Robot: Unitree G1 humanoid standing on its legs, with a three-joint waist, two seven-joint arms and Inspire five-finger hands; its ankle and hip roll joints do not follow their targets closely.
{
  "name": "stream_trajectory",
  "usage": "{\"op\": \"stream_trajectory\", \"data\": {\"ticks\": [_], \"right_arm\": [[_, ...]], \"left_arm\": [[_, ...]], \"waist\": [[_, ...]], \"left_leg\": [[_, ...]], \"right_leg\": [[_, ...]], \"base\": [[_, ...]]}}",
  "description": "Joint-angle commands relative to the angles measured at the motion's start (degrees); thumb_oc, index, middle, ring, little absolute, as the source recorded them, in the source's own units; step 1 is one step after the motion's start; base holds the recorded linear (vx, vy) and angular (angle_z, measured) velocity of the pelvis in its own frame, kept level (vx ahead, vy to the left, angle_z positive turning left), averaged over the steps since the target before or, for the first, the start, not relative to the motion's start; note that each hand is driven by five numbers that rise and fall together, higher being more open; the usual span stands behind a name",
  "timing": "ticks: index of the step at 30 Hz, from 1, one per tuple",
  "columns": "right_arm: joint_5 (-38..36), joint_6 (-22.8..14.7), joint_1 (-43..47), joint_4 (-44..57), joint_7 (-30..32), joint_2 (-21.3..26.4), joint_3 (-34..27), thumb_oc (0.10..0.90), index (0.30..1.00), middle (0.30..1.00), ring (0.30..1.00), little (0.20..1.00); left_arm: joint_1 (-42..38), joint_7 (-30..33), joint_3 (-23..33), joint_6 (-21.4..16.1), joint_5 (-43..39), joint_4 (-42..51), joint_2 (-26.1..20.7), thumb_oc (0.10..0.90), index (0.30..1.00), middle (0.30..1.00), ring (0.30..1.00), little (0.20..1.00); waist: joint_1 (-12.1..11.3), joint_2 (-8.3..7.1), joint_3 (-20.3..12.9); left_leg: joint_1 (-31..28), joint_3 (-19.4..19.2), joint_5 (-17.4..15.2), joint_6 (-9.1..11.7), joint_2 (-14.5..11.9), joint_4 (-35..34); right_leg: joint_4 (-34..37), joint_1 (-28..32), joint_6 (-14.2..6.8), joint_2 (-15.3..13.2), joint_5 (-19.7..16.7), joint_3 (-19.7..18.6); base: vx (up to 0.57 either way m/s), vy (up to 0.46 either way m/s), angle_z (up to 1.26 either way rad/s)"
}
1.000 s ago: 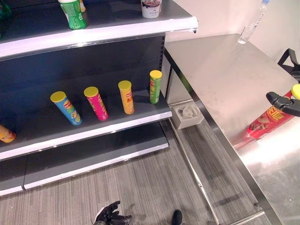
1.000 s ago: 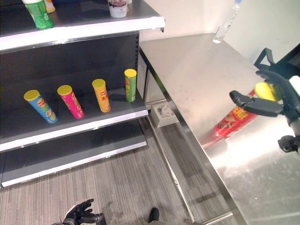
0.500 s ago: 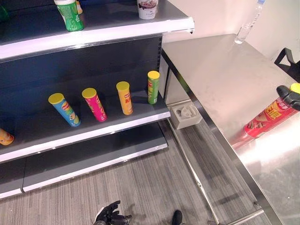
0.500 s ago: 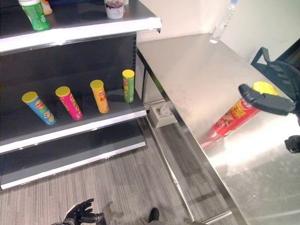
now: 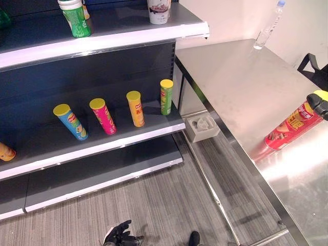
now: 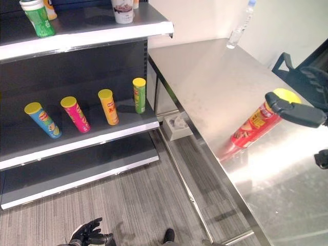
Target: Put the goods on the table back onto the shelves and tidy them up.
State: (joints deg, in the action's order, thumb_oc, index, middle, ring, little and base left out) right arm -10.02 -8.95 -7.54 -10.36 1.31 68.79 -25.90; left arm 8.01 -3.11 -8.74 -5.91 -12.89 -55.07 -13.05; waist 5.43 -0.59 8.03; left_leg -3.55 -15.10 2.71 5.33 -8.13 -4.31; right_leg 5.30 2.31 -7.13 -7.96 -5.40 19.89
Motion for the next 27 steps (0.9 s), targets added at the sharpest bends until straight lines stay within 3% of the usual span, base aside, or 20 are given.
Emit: {"op": "stream_trajectory", "data": {"ticks": [1, 17, 18, 19, 27], "right_arm": [[-0.33, -2.22, 5.47, 1.04, 1.25, 1.89, -1.27, 0.8, 0.9, 0.9, 0.9, 0.9], [2.49, -1.22, 4.74, 0.89, 0.4, 1.1, 1.13, 0.8, 0.9, 0.9, 0.9, 0.9], [3.13, -1.12, 4.41, 0.99, 0.53, 1.26, 0.97, 0.425, 0.338, 0.338, 0.338, 0.338], [3.47, -0.94, 4.31, 0.93, 0.67, 1.29, 0.9, 0.4, 0.3, 0.3, 0.3, 0.3], [5.64, -0.91, 3.06, 2.17, 1.31, 1.34, -0.75, 0.4, 0.3, 0.3, 0.3, 0.3]], "left_arm": [[-2.6, -0.4, 1.04, -1.86, 1.12, 1.64, -3.35, 0.8, 0.9, 0.9, 0.9, 0.9], [-2.58, -0.54, 0.96, -1.73, 1.5, 1.54, -3.35, 0.8, 0.9, 0.9, 0.9, 0.9], [-2.55, -0.6, 0.9, -1.72, 1.49, 1.69, -3.34, 0.8, 0.9, 0.9, 0.9, 0.9], [-2.61, -0.52, 0.91, -1.72, 1.6, 1.65, -3.35, 0.8, 0.9, 0.9, 0.9, 0.9], [-2.66, -0.42, 1.37, -1.67, 1.74, 1.58, -3.47, 0.8, 0.9, 0.9, 0.9, 0.9]], "waist": [[-1.28, -5.01, -1.63], [-1.28, -4.92, -1.09], [-1.27, -4.93, -1.12], [-1.25, -4.94, -1.08], [-1.06, -5.02, -1.21]], "left_leg": [[-2.36, -1.83, -3.65, 2.13, -1.98, -0.69], [-2.16, -1.53, -3.48, 2.14, -2.04, -0.69], [-2.12, -1.51, -3.48, 2.14, -2.02, -0.69], [-2.11, -1.52, -3.47, 2.14, -2.0, -0.69], [-2.22, -1.43, -3.61, 2.05, -1.99, -0.69]], "right_leg": [[-0.3, 1.26, -1.6, 1.74, 6.29, -3.57], [-0.3, 1.29, -1.47, 1.76, 6.22, -3.46], [-0.3, 1.33, -1.48, 1.75, 6.23, -3.34], [-0.3, 1.32, -1.52, 1.75, 6.19, -3.33], [-0.3, 1.36, -1.55, 1.7, 6.14, -3.26]], "base": [[0.0, 0.0, 0.0], [0.0, 0.0, 0.0], [0.0, 0.0, 0.0], [0.0, 0.0, 0.0], [0.0, 0.0, 0.0]]}}
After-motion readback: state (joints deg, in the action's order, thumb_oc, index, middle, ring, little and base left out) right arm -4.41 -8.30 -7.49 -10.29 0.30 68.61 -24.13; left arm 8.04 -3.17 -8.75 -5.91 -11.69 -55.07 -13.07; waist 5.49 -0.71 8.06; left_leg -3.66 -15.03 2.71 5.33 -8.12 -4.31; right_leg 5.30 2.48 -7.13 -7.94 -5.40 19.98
